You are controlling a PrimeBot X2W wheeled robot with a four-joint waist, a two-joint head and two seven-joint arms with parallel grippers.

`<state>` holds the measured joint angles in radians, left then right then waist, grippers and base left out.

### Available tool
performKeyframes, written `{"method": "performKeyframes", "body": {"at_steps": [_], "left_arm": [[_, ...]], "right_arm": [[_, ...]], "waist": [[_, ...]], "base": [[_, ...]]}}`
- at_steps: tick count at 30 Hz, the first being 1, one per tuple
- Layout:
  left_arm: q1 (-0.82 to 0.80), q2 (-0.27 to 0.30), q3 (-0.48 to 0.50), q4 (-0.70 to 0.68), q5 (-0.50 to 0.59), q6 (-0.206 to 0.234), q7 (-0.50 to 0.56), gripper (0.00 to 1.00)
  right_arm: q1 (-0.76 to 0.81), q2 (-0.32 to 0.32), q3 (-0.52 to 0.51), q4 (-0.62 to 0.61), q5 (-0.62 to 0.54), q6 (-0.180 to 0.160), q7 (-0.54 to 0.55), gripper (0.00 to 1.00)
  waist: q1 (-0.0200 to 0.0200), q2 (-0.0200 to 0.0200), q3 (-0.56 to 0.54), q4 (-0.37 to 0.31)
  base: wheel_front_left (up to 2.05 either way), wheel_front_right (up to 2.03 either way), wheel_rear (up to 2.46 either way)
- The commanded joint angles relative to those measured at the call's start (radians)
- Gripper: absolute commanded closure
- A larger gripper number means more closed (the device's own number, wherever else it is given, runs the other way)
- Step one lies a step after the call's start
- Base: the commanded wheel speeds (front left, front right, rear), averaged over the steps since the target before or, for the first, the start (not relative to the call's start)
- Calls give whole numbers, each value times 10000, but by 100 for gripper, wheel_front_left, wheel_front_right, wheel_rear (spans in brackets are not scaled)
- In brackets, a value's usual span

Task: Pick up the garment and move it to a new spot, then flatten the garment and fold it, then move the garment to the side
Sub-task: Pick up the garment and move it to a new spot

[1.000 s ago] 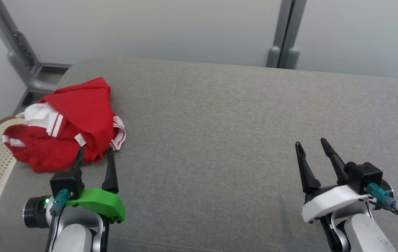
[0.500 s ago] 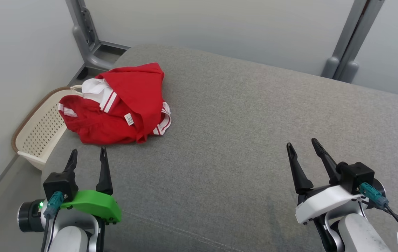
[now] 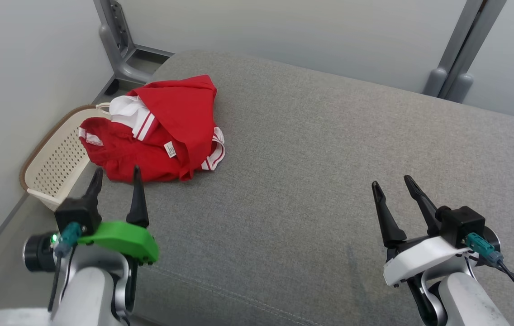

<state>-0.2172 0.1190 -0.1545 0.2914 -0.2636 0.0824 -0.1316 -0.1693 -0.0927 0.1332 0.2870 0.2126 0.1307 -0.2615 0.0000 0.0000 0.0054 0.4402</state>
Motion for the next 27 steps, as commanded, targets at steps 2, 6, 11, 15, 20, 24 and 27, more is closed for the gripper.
{"method": "performKeyframes", "body": {"at_steps": [2,6,11,15,20,24,27], "left_arm": [[-687,130,-1,-130,-119,-154,240,0],[-1722,313,15,45,-365,-443,1212,0],[-2976,486,62,1143,-958,-894,2698,0],[-3738,553,60,2306,-1313,-1296,3316,0],[-4727,516,268,4173,-2037,-1727,3766,0],[-5334,554,297,5314,-2382,-1920,3957,0],[-5761,629,315,6102,-2612,-2010,4001,0]], "right_arm": [[-87,-89,22,-37,-18,1,-25,0],[-253,-115,171,-150,-108,1,40,0],[-491,-139,325,-278,-159,1,92,0],[-719,-190,355,-354,-221,-1,84,0],[-1033,-261,458,-471,-306,-1,122,0],[-1288,-271,505,-476,-283,-1,132,0],[-1441,-272,582,-444,-279,-1,95,0]], "waist": [[0,0,65,-26],[0,0,307,-298],[0,0,863,-896],[0,0,1418,-1396],[0,0,2218,-1933],[0,0,2622,-2199],[0,0,2813,-2354]], "base": [[0,0,0],[0,0,0],[0,0,0],[0,0,0],[0,0,0],[0,0,0],[0,0,0]]}}
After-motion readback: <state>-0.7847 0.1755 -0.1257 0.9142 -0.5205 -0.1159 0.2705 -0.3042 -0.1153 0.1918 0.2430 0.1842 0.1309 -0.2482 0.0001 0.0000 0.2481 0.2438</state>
